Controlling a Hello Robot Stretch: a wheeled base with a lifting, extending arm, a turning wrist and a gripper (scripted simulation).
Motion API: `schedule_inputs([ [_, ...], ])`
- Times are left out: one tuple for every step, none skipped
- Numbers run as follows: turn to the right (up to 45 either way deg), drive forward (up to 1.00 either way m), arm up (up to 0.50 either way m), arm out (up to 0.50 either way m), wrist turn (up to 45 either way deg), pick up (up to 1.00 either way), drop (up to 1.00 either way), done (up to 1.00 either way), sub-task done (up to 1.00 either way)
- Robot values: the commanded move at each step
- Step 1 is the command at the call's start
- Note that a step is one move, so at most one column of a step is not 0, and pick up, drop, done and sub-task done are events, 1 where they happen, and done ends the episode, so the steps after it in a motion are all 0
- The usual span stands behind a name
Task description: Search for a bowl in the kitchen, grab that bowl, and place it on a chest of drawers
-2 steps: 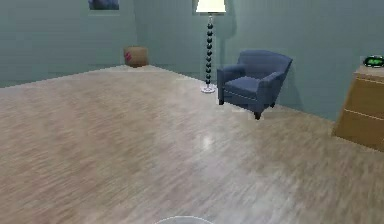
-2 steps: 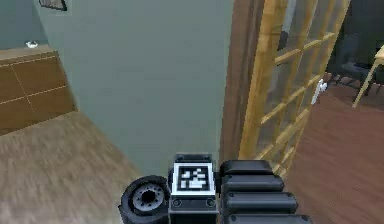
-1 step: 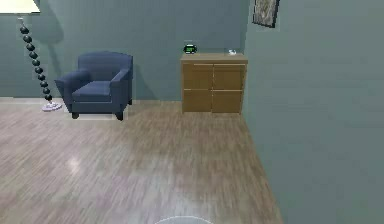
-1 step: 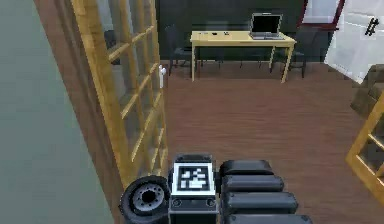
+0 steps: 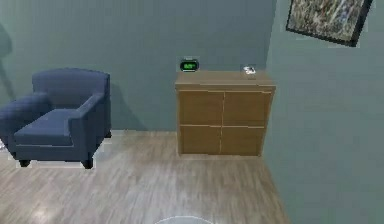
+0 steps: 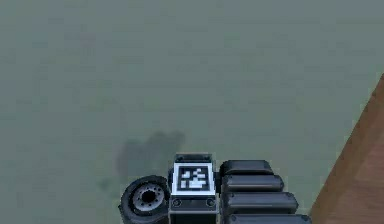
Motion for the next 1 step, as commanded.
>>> schedule_inputs([
  [3.0,0.0,0.0,0.0,0.0,0.0,0.0,0.0,0.0],
])
